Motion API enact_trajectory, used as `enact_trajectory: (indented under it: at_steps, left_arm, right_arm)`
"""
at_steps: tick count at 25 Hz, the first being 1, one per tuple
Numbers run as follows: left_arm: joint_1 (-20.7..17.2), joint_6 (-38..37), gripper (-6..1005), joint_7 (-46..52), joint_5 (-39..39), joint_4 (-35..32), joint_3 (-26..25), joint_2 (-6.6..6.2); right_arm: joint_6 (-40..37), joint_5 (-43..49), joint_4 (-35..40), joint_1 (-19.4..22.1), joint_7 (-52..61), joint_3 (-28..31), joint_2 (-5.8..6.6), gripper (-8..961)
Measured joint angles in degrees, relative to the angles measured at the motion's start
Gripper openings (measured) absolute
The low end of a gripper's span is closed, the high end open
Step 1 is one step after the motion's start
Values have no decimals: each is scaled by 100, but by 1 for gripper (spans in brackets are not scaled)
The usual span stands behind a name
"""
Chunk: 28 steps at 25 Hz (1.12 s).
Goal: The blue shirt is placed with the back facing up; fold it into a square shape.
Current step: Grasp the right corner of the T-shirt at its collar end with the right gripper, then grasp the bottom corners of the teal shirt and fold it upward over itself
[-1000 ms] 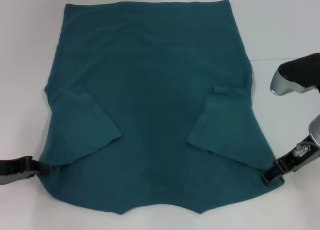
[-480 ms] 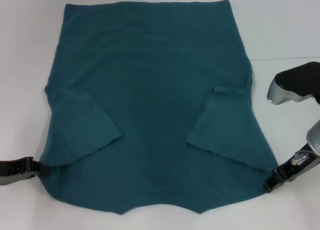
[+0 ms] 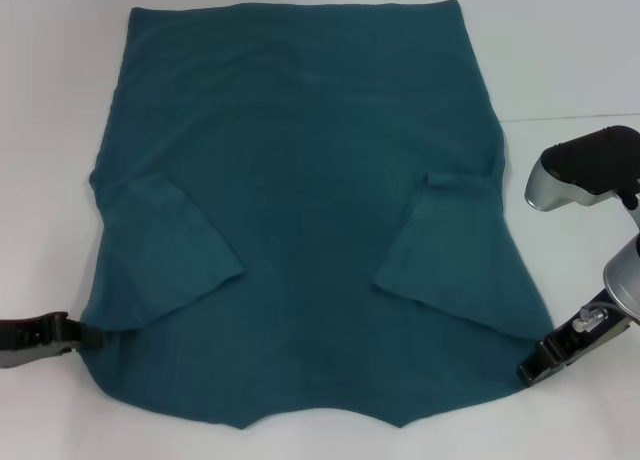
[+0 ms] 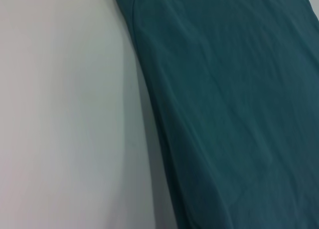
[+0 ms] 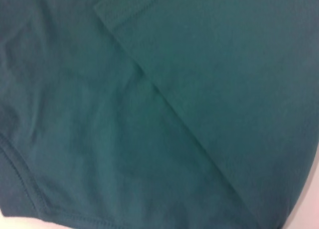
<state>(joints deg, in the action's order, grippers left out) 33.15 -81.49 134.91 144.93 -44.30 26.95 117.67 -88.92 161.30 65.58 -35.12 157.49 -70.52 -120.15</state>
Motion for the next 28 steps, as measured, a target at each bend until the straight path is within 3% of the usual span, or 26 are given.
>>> enact_trajectory:
  at_steps: [8, 16, 28]
  left_arm:
    - [6, 21, 27, 0, 0, 0, 10, -5]
    - [3, -7, 26, 0, 0, 0, -12, -7]
    - [-43, -171, 26, -49, 5, 1, -23, -1]
  right_arm:
    - [82, -72, 48, -40, -27, 1, 3, 654]
    - [45, -137, 40, -61, -92, -95, 18, 284]
    - [-207, -302, 65, -155, -443, -54, 59, 58]
